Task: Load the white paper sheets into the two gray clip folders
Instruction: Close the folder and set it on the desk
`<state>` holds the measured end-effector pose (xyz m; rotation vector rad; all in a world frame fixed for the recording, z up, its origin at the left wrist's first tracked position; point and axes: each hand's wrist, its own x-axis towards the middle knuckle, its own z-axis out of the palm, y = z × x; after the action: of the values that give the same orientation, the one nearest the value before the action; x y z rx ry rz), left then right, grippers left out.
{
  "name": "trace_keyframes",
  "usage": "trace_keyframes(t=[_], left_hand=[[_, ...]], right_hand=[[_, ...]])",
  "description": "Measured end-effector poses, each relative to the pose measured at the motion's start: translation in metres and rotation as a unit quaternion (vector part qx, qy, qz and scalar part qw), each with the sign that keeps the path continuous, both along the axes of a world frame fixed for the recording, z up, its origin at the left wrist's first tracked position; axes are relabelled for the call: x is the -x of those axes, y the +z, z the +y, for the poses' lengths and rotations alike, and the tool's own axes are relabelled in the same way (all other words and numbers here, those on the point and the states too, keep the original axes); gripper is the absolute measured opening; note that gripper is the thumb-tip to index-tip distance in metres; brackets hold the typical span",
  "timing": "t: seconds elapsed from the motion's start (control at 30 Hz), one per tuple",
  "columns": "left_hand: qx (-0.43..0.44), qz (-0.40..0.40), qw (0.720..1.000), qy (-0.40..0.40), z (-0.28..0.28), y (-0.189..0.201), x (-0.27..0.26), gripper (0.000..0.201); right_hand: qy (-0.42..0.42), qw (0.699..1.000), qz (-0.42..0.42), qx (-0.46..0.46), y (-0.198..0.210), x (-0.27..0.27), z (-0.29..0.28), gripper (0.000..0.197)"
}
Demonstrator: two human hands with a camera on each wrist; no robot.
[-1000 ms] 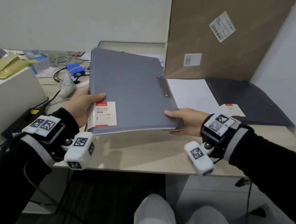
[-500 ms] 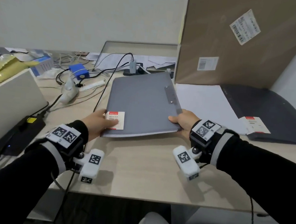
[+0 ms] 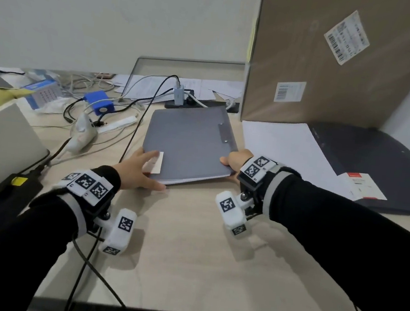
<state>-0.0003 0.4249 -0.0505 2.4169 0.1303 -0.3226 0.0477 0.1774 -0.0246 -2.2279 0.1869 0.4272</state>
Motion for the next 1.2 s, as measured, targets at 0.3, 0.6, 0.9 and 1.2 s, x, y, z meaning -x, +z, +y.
trace_keyframes(t=[0.3,0.6,0.9,1.2], left_hand=[[-0.047,-0.007,0.999,-0.006,0.003,-0.004,-0.029,0.082],[-0.151,0.022,0.988,-0.034,0.004,0.007,-0.032,0.083],[-0.229,0.065,0.969,-0.064,0.000,0.022,-0.008,0.090],[-0.226,0.067,0.971,-0.037,0.007,0.023,-0.008,0.089]], right_hand=[[0.016,1.000,-0.025,0.006,-0.003,-0.016,0.006,0.048],[0.095,0.990,-0.040,0.094,-0.002,0.001,0.010,0.015],[0.199,0.961,0.049,0.187,0.020,0.015,0.013,0.030],[0.266,0.935,0.069,0.225,0.016,0.022,0.012,0.038]])
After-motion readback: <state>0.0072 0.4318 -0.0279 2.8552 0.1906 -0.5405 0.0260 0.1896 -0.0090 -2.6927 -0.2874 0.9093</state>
